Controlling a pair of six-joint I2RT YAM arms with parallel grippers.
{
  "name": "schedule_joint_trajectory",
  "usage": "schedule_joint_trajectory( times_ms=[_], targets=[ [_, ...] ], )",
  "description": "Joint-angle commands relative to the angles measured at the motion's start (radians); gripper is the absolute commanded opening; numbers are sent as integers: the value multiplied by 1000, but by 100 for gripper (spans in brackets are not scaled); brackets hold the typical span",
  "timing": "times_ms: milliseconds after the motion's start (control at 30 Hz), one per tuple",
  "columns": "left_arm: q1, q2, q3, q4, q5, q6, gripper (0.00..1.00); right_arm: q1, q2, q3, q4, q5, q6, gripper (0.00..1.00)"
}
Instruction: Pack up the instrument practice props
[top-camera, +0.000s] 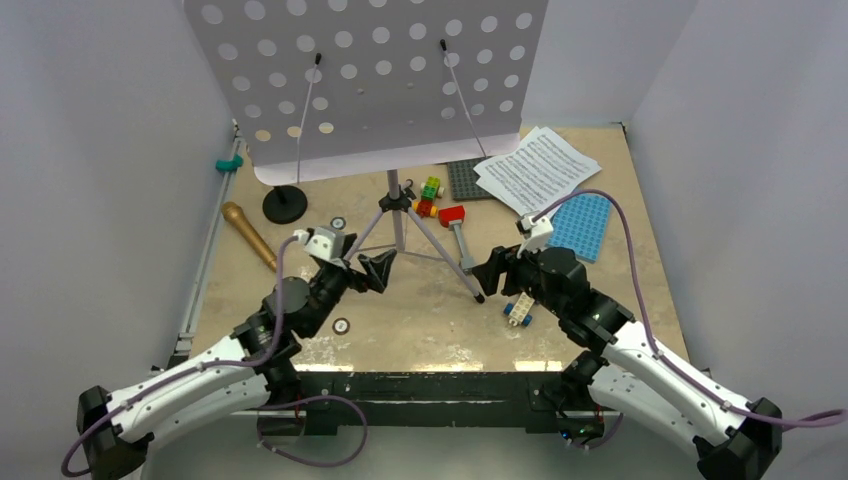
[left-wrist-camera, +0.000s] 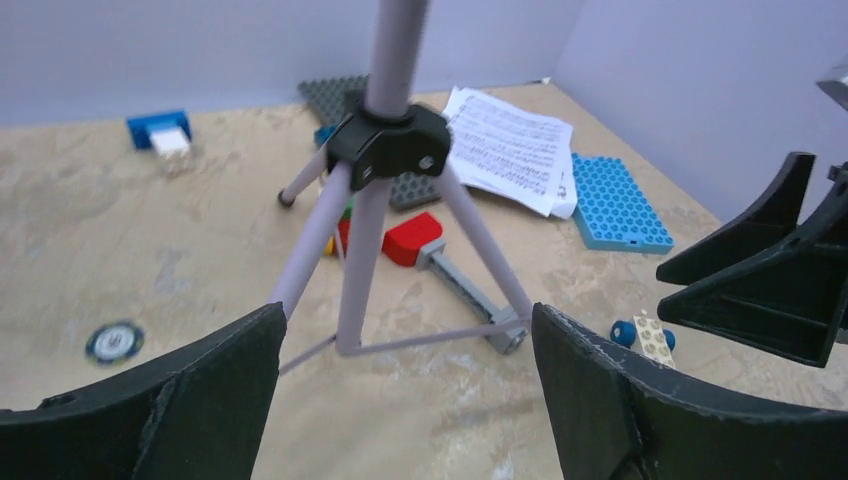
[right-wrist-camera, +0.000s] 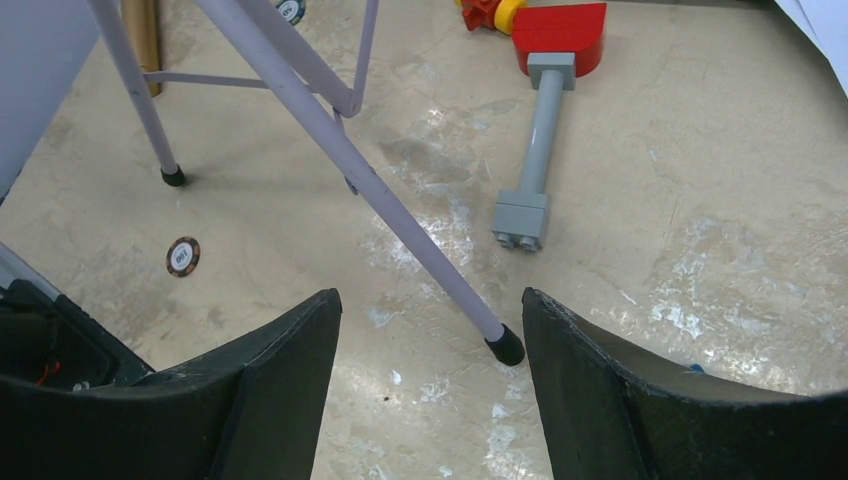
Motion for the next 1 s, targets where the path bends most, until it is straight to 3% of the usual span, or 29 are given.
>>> schedule_joint_trajectory(
  times_ms=[0, 233, 500, 733, 967],
  targets=[
    [-3, 102, -35, 622, 177, 379, 94, 5, -31, 21, 51, -23, -5, 70],
    [-2, 315, 16, 958, 202, 611, 90, 4, -28, 29, 39, -28, -9, 70],
    [1, 594, 98, 1309, 64, 762, 78, 3, -11, 21, 52, -48, 3, 70],
    [11, 736, 206, 1372, 39, 757, 63, 4, 16, 56, 13, -59, 15, 70],
    [55, 793, 280, 1340, 15, 734, 56, 4, 8, 67, 1, -59, 3, 70]
  ],
)
